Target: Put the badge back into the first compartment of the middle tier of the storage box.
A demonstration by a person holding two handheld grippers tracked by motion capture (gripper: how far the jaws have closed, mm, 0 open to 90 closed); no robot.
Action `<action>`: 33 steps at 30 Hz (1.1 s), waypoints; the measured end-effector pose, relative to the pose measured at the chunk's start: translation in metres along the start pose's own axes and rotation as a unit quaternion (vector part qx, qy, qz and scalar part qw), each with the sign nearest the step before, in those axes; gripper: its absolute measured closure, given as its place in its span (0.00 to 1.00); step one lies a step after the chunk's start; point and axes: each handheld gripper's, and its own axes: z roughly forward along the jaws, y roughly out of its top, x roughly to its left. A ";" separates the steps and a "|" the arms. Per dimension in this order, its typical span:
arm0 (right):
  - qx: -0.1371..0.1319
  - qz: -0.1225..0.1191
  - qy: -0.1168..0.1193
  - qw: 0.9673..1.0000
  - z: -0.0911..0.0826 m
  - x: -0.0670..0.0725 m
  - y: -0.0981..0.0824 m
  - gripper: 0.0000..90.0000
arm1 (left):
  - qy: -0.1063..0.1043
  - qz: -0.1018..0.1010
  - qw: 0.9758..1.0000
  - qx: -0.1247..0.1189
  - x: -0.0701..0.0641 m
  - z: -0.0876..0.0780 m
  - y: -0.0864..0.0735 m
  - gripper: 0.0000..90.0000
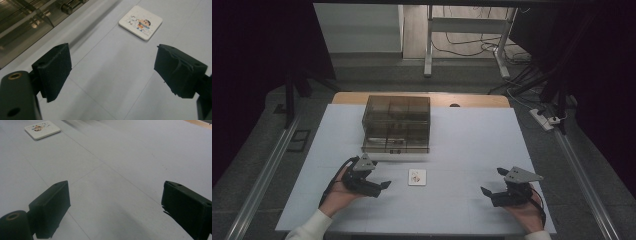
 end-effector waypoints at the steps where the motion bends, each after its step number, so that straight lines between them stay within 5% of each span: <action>1: 0.000 -0.001 0.000 1.000 0.000 0.000 0.000 0.09 | 0.000 0.002 1.000 0.000 0.000 0.001 0.001 0.16; 33: 0.006 -0.001 0.001 1.000 0.002 0.000 -0.001 0.09 | -0.022 0.039 0.999 0.024 -0.009 0.036 0.038 0.16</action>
